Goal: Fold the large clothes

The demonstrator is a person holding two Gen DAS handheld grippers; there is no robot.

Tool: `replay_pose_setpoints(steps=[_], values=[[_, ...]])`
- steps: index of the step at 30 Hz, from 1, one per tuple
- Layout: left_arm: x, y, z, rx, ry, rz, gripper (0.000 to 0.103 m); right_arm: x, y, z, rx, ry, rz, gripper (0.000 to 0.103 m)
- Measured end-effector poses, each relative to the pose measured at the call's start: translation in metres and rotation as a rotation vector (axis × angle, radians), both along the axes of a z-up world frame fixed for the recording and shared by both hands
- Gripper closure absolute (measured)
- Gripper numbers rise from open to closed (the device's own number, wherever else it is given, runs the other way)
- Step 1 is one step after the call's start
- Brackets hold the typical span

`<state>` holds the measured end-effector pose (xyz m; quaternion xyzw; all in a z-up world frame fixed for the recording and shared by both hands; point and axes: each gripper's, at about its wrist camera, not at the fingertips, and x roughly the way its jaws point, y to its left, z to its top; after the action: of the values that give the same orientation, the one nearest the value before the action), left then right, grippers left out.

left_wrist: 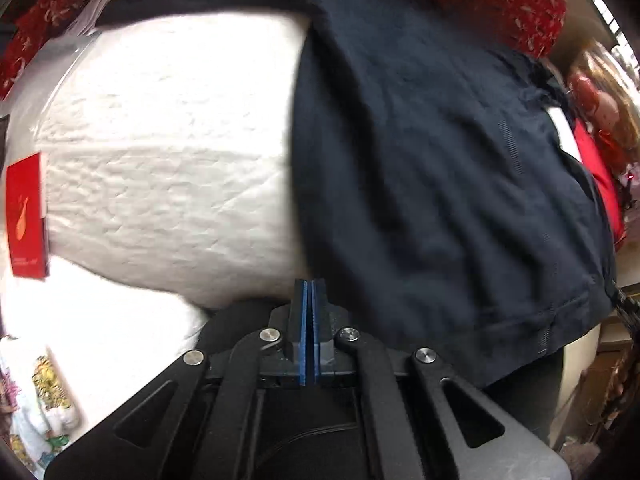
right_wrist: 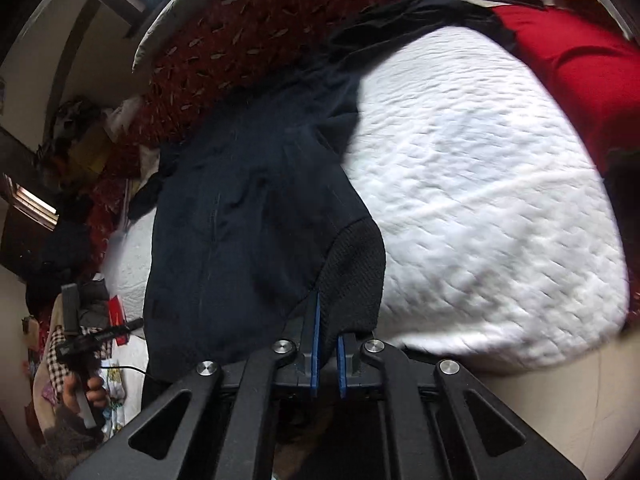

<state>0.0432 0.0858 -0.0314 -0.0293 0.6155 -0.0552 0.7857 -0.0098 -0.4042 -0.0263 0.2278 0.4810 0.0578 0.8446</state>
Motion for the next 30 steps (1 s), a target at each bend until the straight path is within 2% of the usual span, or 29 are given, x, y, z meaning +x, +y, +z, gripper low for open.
replay_pose_setpoints(steps=[3,4,6,7,8,10,12,13,14,16,17,19,20,21,22,23,24,27,28,30], values=[[0.005,0.015,-0.024,0.013,0.081,0.058,0.103,-0.013,-0.005,-0.027,-0.006,0.112,-0.026,0.098],[0.006,0.019,-0.026,-0.018,0.092,0.073,0.103,-0.01,-0.003,-0.04,-0.009,0.157,-0.027,0.098],[0.008,0.024,-0.015,-0.088,0.065,0.083,0.103,-0.004,0.001,-0.061,-0.015,0.246,-0.049,0.097],[0.009,0.025,-0.009,-0.096,0.044,0.077,0.103,-0.001,0.001,-0.063,-0.028,0.275,-0.066,0.092],[0.011,0.024,0.001,-0.098,0.007,0.068,0.102,0.002,0.0,-0.059,-0.047,0.285,-0.084,0.092],[0.02,0.015,0.022,-0.121,-0.059,0.032,0.101,0.004,-0.003,-0.035,-0.07,0.209,-0.104,0.092],[0.03,0.003,0.032,-0.143,-0.094,0.009,0.095,0.013,-0.001,-0.004,-0.09,0.088,-0.106,0.089],[0.036,-0.007,0.036,-0.147,-0.111,-0.001,0.085,0.022,0.003,0.01,-0.092,0.041,-0.09,0.084],[0.045,-0.02,0.038,-0.135,-0.134,-0.008,0.069,0.032,0.009,0.022,-0.096,-0.005,-0.074,0.078],[0.066,-0.043,0.033,-0.099,-0.154,-0.015,0.054,0.058,0.021,0.037,-0.121,-0.065,-0.042,0.067],[0.075,-0.053,0.026,-0.088,-0.152,-0.017,0.054,0.073,0.028,0.035,-0.141,-0.078,-0.027,0.064],[0.087,-0.071,0.012,-0.071,-0.134,-0.028,0.054,0.101,0.038,0.019,-0.169,-0.074,-0.022,0.065],[0.094,-0.081,0.003,-0.037,-0.116,-0.031,0.054,0.114,0.039,0.007,-0.183,-0.056,-0.016,0.067],[0.101,-0.087,-0.005,0.001,-0.083,-0.038,0.054,0.126,0.038,-0.01,-0.203,-0.014,-0.007,0.067],[0.105,-0.094,-0.016,0.023,-0.04,-0.047,0.054,0.14,0.038,-0.033,-0.243,0.062,-0.006,0.071],[0.109,-0.096,-0.019,0.018,-0.007,-0.054,0.054,0.146,0.033,-0.055,-0.259,0.135,0.003,0.074],[0.112,-0.095,-0.015,0.004,-0.006,-0.058,0.054,0.15,0.033,-0.058,-0.247,0.138,0.005,0.074],[0.137,-0.104,0.02,-0.054,-0.077,-0.077,0.054,0.157,0.005,-0.024,-0.11,0.055,-0.011,0.071],[0.145,-0.106,0.03,-0.072,-0.102,-0.077,0.054,0.162,-0.011,-0.01,-0.077,0.02,-0.04,0.071],[0.172,-0.116,0.059,-0.131,-0.17,-0.073,0.054,0.179,-0.061,0.02,-0.048,-0.047,-0.15,0.062]])
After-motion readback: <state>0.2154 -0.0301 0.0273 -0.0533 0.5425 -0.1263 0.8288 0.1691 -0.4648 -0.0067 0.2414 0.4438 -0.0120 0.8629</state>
